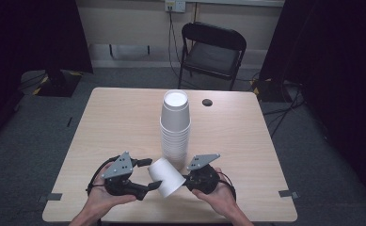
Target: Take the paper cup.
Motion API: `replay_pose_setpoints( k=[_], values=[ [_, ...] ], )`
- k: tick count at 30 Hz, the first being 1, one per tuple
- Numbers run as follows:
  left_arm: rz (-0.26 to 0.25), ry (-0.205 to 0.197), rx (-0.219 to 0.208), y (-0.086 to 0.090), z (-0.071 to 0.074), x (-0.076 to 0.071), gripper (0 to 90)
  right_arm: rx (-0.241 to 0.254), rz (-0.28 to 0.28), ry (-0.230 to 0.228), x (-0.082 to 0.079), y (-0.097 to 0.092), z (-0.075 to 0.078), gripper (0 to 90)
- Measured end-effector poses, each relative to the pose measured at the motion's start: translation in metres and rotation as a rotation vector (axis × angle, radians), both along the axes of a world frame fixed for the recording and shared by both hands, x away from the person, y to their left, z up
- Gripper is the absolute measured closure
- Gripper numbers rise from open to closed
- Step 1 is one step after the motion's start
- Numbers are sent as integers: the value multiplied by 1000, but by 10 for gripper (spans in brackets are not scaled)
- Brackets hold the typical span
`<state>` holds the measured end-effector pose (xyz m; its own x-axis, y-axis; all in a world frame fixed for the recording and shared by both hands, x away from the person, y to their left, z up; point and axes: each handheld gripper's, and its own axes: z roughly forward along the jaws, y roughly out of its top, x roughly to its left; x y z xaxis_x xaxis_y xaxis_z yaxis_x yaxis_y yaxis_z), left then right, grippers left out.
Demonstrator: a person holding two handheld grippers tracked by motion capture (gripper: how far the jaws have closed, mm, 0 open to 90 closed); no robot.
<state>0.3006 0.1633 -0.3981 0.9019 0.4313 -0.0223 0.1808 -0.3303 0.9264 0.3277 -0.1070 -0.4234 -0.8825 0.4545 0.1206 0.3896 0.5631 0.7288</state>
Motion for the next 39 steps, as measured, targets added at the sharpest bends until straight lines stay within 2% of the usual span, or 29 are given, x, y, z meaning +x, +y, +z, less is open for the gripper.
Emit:
replay_pose_setpoints(
  k=[5,7,9,11,13,15,21,25,29,30,34,39],
  values=[
    [-15,-37,3,-5,2,-1,207,-33,12,37,0,2,-7,844],
    [-32,-47,-3,-6,3,-2,207,-48,20,61,1,4,-9,844],
    [-62,-54,13,-9,3,-2,207,-65,36,78,2,6,-10,844],
    [-102,-59,27,-12,1,-4,206,-77,45,85,2,9,-11,844],
    [-145,-71,61,-15,-1,-5,206,-88,60,85,2,12,-11,844],
    [-156,-83,91,-16,-3,-7,205,-91,66,89,1,13,-11,844],
    [-179,-97,80,-16,-5,-6,183,-97,75,78,1,12,-10,844],
    [-185,-115,75,-15,-7,-6,184,-97,82,64,0,11,-9,844],
    [-185,-114,83,-13,-9,-4,187,-93,85,53,0,11,-8,842],
    [-184,-117,97,-13,-10,-4,181,-91,85,52,0,10,-7,842],
    [-198,-92,131,-13,-14,-2,169,-55,81,52,0,7,-4,854],
    [-214,-76,111,-16,-19,-2,159,-11,58,40,4,-3,3,871]
  ],
)
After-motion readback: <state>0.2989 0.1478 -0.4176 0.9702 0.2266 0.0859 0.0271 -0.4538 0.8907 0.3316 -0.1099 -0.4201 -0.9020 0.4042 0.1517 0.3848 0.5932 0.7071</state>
